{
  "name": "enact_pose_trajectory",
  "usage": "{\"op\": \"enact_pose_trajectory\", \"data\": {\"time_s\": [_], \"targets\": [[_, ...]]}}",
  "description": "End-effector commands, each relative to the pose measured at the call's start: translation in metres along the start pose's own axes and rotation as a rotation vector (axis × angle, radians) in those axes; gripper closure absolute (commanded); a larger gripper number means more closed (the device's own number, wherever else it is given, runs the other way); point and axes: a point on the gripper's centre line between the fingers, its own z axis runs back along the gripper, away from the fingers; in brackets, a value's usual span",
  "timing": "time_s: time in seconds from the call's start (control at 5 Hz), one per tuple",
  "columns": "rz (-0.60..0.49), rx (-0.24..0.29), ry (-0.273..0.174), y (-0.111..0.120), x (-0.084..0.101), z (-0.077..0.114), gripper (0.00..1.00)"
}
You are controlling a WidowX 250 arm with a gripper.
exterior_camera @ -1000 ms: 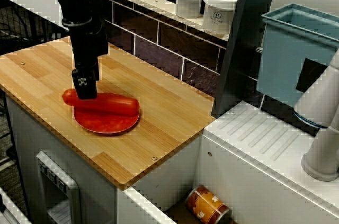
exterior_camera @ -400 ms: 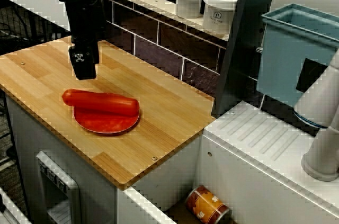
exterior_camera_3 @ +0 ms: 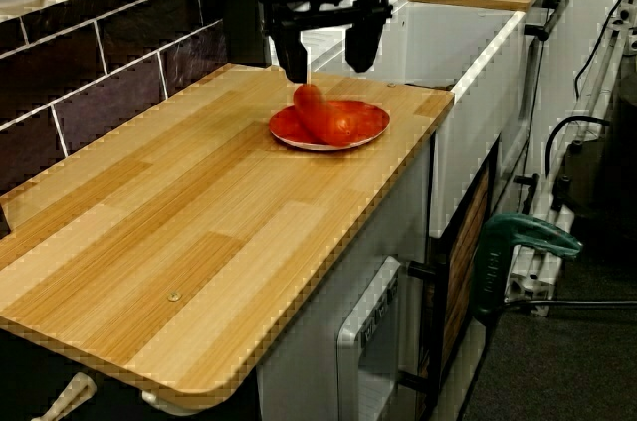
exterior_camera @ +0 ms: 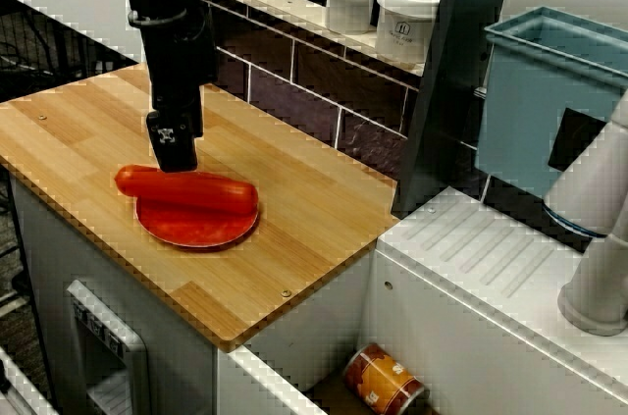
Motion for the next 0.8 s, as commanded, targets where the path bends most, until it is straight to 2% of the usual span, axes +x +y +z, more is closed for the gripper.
{"op": "enact_pose_trajectory", "data": {"time_s": [0.0, 0.2, 0.6], "targets": [[0.082, 0.055, 0.003, 0.022, -0.012, -0.019, 0.0], [0.098, 0.072, 0.011, 0.025, -0.02, -0.031, 0.0], [0.066, 0.072, 0.029, 0.01, -0.025, -0.041, 0.0]]}}
